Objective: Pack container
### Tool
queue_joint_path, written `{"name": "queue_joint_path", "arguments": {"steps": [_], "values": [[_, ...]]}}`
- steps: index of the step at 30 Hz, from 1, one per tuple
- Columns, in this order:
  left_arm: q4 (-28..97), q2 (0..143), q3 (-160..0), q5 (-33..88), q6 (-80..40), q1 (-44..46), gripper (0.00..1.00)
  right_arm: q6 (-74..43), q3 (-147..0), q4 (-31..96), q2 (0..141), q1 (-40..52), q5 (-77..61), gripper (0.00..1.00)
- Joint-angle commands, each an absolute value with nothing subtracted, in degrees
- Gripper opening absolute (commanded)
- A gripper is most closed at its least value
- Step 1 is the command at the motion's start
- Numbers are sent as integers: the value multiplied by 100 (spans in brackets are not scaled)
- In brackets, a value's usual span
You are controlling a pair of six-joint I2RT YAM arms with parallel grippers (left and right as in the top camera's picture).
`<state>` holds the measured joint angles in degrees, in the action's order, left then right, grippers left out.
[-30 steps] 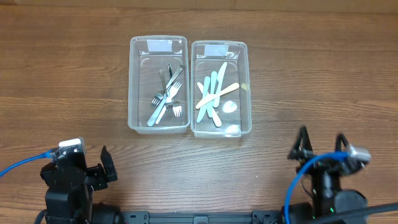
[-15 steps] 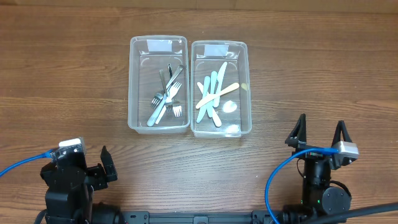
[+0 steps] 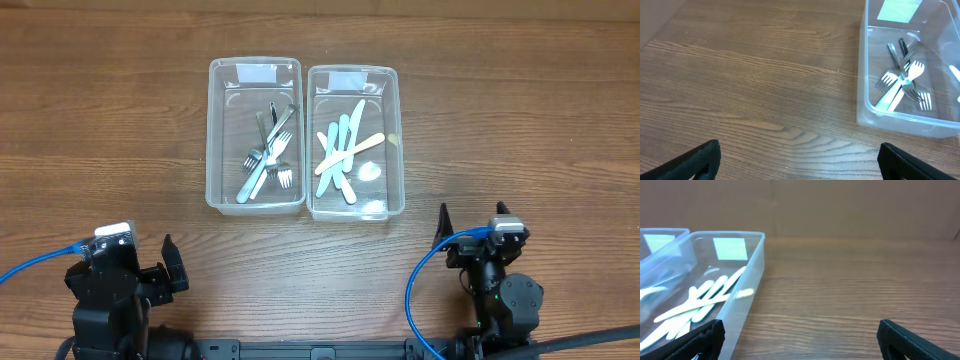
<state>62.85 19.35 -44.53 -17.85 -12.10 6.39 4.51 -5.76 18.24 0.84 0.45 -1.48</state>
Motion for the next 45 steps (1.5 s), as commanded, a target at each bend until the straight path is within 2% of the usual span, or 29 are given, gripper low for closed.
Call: {"name": "queue_joint_path", "arguments": {"steps": [1, 35, 37, 40, 45], "values": [[6281, 1905, -4423, -1859, -1332, 679, 100, 497, -545, 1802, 16, -25, -268, 100], [6298, 1806, -4423, -1861, -1326, 532, 100, 495, -545, 1791, 16, -40, -268, 100], [6307, 1557, -4421, -1629, -1297, 362, 100, 495, -545, 1793, 16, -40, -268, 100], [6114, 991, -4307, -895, -644, 167, 100, 495, -545, 1791, 16, -40, -270, 100], [4982, 388, -3581, -388, -69, -69, 100, 495, -545, 1791, 16, -40, -268, 100]]}}
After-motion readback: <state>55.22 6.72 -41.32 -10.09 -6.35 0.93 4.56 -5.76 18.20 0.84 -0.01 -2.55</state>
